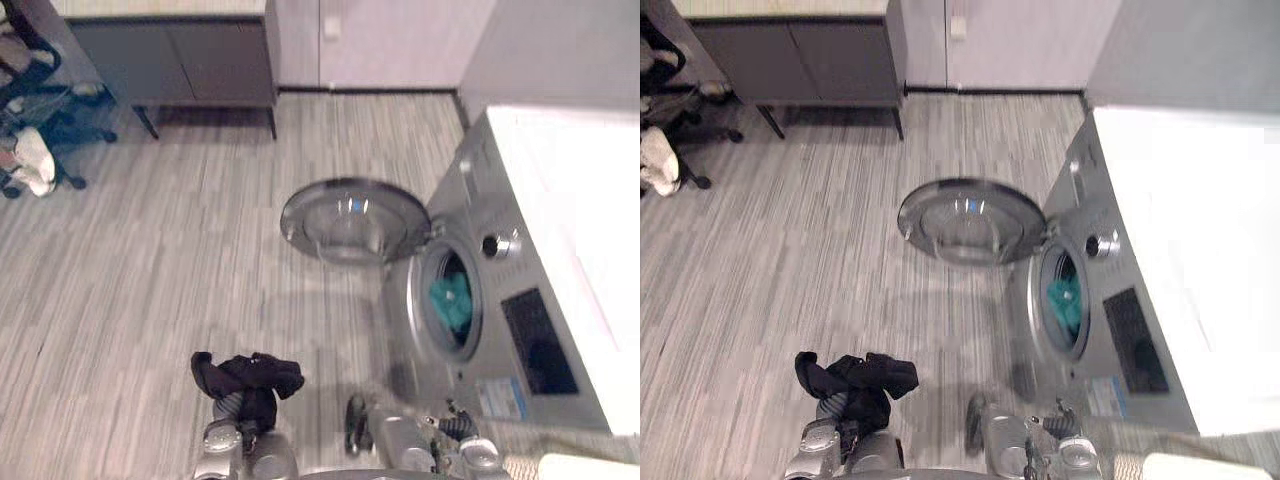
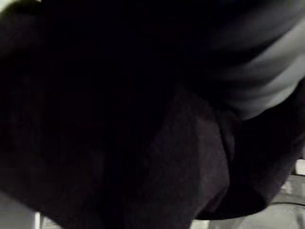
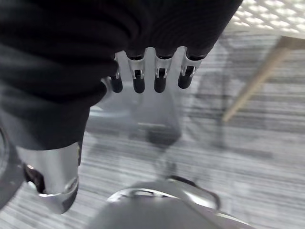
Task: Pick up the laundry basket with both hands and put the clothes into the washing machine.
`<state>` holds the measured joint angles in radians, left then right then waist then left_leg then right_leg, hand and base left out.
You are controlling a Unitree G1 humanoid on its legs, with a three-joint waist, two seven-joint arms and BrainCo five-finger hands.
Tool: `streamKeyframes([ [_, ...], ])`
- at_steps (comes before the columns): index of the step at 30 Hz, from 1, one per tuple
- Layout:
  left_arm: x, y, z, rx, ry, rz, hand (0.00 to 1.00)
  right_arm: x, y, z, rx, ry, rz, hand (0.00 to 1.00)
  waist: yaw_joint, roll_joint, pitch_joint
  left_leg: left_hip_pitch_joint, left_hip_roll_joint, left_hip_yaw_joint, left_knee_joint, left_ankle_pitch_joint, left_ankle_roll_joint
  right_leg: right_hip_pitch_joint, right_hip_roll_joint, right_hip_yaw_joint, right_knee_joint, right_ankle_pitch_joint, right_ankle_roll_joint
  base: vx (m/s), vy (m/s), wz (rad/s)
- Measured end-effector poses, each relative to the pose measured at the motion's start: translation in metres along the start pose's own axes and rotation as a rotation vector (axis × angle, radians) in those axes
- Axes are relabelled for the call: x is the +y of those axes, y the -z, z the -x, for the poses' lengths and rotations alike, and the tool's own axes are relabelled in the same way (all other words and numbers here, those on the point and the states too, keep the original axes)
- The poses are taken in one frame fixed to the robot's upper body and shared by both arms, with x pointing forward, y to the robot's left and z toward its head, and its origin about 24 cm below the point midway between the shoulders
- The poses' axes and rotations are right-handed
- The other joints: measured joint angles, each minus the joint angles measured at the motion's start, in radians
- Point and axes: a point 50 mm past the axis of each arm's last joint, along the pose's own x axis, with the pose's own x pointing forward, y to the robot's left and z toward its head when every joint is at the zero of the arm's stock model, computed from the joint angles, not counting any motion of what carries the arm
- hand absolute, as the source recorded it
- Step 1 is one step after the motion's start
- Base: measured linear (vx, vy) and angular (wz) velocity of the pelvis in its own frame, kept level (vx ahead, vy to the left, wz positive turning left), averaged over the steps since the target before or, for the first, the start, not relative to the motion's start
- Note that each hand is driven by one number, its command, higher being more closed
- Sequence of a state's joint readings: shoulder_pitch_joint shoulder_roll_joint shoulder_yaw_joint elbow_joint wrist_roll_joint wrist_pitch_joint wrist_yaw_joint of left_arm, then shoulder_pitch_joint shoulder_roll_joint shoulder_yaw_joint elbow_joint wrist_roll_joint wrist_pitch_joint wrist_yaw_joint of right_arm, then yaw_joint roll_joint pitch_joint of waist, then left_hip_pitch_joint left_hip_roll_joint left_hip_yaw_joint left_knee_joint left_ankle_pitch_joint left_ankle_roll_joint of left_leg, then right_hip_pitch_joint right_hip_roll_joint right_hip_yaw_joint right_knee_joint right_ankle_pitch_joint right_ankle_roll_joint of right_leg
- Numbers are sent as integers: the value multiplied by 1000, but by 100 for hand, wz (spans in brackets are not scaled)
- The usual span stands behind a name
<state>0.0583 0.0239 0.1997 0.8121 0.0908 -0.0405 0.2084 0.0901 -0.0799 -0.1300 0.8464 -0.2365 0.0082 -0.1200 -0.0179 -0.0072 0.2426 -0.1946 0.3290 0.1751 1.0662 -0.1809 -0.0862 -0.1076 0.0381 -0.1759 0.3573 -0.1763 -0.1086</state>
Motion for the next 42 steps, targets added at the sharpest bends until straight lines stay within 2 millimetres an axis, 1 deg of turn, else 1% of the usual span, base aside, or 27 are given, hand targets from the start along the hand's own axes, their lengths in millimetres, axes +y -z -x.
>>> streamKeyframes([
  [2, -1, -6, 0, -26, 10, 5, 100, 2, -2, 0, -4, 13, -30, 0, 9, -13, -10, -59, 16, 87, -57, -20, 24, 61, -9, 37, -57, 0, 1, 391, -28, -44],
  [4, -2, -10, -1, -38, 13, 7, 100, 5, -2, 1, 4, 15, -66, 0, 10, -9, -12, -91, 15, 118, -202, -28, 36, 100, -20, 67, -86, 1, 1, 304, 65, -49],
  [5, -4, -13, -2, -44, 17, 7, 100, 7, 0, 1, 21, 22, -110, 0, 20, -8, -12, -88, -7, 106, -362, -25, 31, 120, -29, 102, -89, 0, 2, 321, 212, -76],
  [7, -8, -14, -1, -46, 26, 12, 100, 8, 3, 2, 34, 26, -130, 0, 41, -13, -21, -77, -66, 7, -598, -1, -7, 123, -46, 176, -74, -24, 43, 225, 209, -105],
  [8, -12, -10, 0, -32, 36, 15, 100, 7, 3, 2, 32, 29, -130, 0, 47, 4, -30, -67, -89, -84, -715, 23, -40, 118, -44, 225, -59, -52, 87, 186, 274, -103],
  [9, -15, -8, 1, -24, 42, 16, 100, 6, 4, 2, 35, 31, -128, 0, 48, 15, -36, -65, -88, -115, -745, 33, -49, 114, -40, 246, -50, -67, 105, 282, 484, -157],
  [10, -23, 1, 5, 9, 63, 8, 100, 4, 8, 3, 52, 35, -123, 0, 50, 41, -52, -51, -87, -169, -746, 106, -65, 90, -27, 318, 6, -118, 149, 261, 565, -149],
  [12, -17, 6, 4, 23, 54, -24, 100, 18, 12, 7, 66, 15, -141, 0, 33, -10, -79, -33, -119, -77, -675, 44, -37, 78, -74, 412, 27, -141, 178, 209, 492, -144],
  [15, -6, 4, 1, 9, 38, -70, 100, 33, 17, 12, 89, -24, -149, 0, 34, -62, -126, 6, -114, 83, -664, -11, -19, 28, -105, 508, 12, -96, 220, 110, 285, -138],
  [18, -7, 1, -1, 5, 42, -75, 100, 32, 12, 9, 80, -23, -141, 0, 37, -54, -142, 52, -75, 253, -689, -8, 9, -40, -123, 408, -12, -10, 213, 82, 229, -164],
  [20, -5, -7, -5, -21, 56, -125, 100, 29, 9, 3, 90, -26, -118, 0, 31, -52, -142, 102, -96, 358, -749, 8, 28, -90, -201, 52, -16, 13, 193, 53, 115, -164],
  [21, -5, -9, -6, -27, 56, -132, 100, 27, 12, 2, 105, -25, -107, 0, 29, -45, -139, 112, -99, 375, -760, 9, 28, -89, -219, -36, -23, 16, 189, 53, 46, -116],
  [23, -5, -16, -8, -45, 54, -128, 100, 13, 7, -4, 96, 0, -71, 0, 5, -4, -139, 147, -94, 414, -819, 32, 18, -85, -236, -240, -46, 65, 135, 54, -16, -97],
  [24, -2, -17, -9, -48, 49, -135, 100, 7, 7, -6, 99, 9, -47, 0, 4, 11, -139, 179, -103, 442, -859, 55, 8, -80, -232, -275, -51, 76, 120, 53, -30, -76],
  [26, 0, -13, -9, -38, 57, -176, 100, -1, 11, -6, 111, 27, -31, 0, -1, 26, -138, 223, -97, 460, -874, 66, -9, -51, -199, -237, -95, 77, 121, 73, -101, -76],
  [28, -1, -8, -9, -19, 67, -191, 100, -3, 17, -6, 130, 29, -17, 0, -1, 23, -137, 222, -57, 455, -786, 69, -16, -29, -172, -200, -119, 77, 122, 86, -198, -71],
  [29, -2, -7, -8, -14, 79, -190, 100, -4, 19, -5, 138, 29, -14, 0, -2, 16, -127, 178, 6, 430, -607, 70, -15, -11, -152, -170, -132, 75, 120, 58, -226, -83],
  [30, -4, -3, -6, -2, 89, -185, 100, -7, 19, -6, 137, 37, -9, 0, 0, 26, -109, 134, 62, 370, -450, 88, 10, 9, -125, -139, -133, 71, 112, 36, -184, -93],
  [31, -7, -1, -5, 4, 97, -184, 100, -9, 19, -6, 138, 42, -7, 0, 4, 29, -98, 103, 82, 323, -372, 104, 24, 19, -120, -108, -132, 66, 105, 0, -26, -122],
  [32, -13, 4, -2, 17, 115, -184, 100, -10, 19, -6, 140, 54, -13, 0, 16, 26, -88, 55, 64, 203, -292, 27, 18, 18, -103, -46, -126, 50, 86, 21, 66, -107],
  [34, -19, 2, -2, 8, 134, -192, 100, -13, 19, -6, 144, 74, -23, 0, 21, 23, -79, 17, -7, 96, -307, -45, 10, 17, -95, 17, -114, 45, 85, 61, 92, -122],
  [37, -26, -4, -1, -18, 157, -202, 100, -17, 26, -4, 163, 86, -30, 0, 31, 35, -74, 7, -134, -86, -571, -55, -10, -15, -73, 113, -52, 17, 118, 39, 168, -109],
  [38, -28, -5, 0, -25, 161, -202, 100, -21, 25, -5, 160, 95, -24, 0, 31, 53, -72, 5, -140, -108, -622, -38, -16, -31, -58, 128, -23, 2, 133, 24, 190, -105],
  [39, -25, -11, -2, -47, 154, -198, 100, -11, 19, -5, 142, 74, -35, 0, 33, 25, -53, 3, -147, -63, -591, -63, 1, -70, -69, 172, 61, -28, 148, 45, 114, -72],
  [40, -24, -16, -3, -64, 147, -195, 100, -8, 18, -4, 133, 71, -41, 0, 24, 17, -47, -10, -154, -57, -568, -65, 6, -96, -80, 177, 92, -37, 163, 58, 165, -51],
  [41, -26, -35, -5, -129, 143, -183, 100, -7, 12, -5, 105, 72, -49, 0, 18, -10, -31, -60, -153, -47, -493, -92, 19, -158, -93, 180, 169, -53, 175, -9, 117, -30],
  [42, -29, -61, -7, -214, 144, -158, 100, -7, 1, -7, 69, 76, -54, 0, 33, -7, 6, -140, -142, -25, -389, -124, 24, -251, -92, 200, 271, -74, 175, -45, 117, -39],
])
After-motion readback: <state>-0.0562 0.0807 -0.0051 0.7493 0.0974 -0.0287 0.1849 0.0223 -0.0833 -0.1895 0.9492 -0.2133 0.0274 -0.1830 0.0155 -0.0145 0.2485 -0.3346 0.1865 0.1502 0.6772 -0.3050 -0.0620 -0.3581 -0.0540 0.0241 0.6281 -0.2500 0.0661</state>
